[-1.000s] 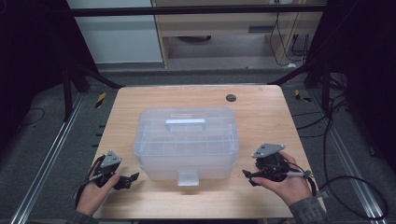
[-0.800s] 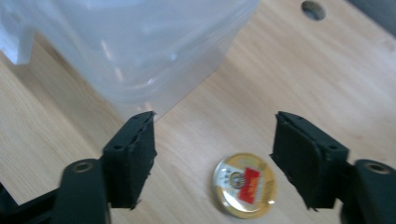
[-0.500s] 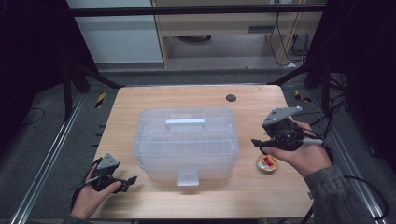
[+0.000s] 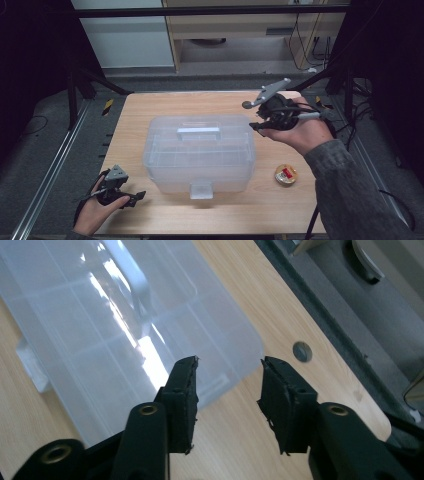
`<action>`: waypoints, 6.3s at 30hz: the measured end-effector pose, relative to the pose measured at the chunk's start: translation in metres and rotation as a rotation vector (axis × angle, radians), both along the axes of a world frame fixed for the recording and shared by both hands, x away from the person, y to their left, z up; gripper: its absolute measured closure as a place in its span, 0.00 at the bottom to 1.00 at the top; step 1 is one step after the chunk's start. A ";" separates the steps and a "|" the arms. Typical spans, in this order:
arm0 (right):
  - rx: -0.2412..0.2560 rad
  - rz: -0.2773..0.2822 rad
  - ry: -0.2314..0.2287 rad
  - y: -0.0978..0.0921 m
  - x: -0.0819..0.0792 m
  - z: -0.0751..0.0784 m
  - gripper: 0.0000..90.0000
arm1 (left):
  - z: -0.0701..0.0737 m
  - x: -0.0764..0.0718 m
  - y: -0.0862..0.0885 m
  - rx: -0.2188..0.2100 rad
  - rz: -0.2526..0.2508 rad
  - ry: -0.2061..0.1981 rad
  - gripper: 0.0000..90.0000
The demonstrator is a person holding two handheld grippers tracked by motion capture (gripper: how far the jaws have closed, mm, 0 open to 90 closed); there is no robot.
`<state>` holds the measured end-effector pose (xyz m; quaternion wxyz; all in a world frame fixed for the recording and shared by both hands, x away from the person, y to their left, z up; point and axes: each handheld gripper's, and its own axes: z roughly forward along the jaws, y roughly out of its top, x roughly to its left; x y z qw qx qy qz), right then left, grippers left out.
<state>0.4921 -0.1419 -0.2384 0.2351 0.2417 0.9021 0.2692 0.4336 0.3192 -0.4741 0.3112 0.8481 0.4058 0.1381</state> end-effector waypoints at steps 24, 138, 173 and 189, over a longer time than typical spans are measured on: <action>0.017 0.152 0.094 0.085 0.028 -0.041 0.58 | -0.005 0.000 0.001 0.002 0.004 0.023 0.10; 0.058 0.053 0.282 0.088 0.104 -0.013 0.77 | 0.121 0.020 -0.041 -0.052 -0.093 -0.155 0.66; 0.139 -0.012 0.122 0.063 0.077 0.014 0.54 | 0.128 0.022 -0.041 -0.072 -0.065 -0.209 0.66; 0.206 -0.217 -0.037 -0.004 0.041 0.024 0.80 | 0.129 0.025 -0.041 -0.084 -0.059 -0.209 0.65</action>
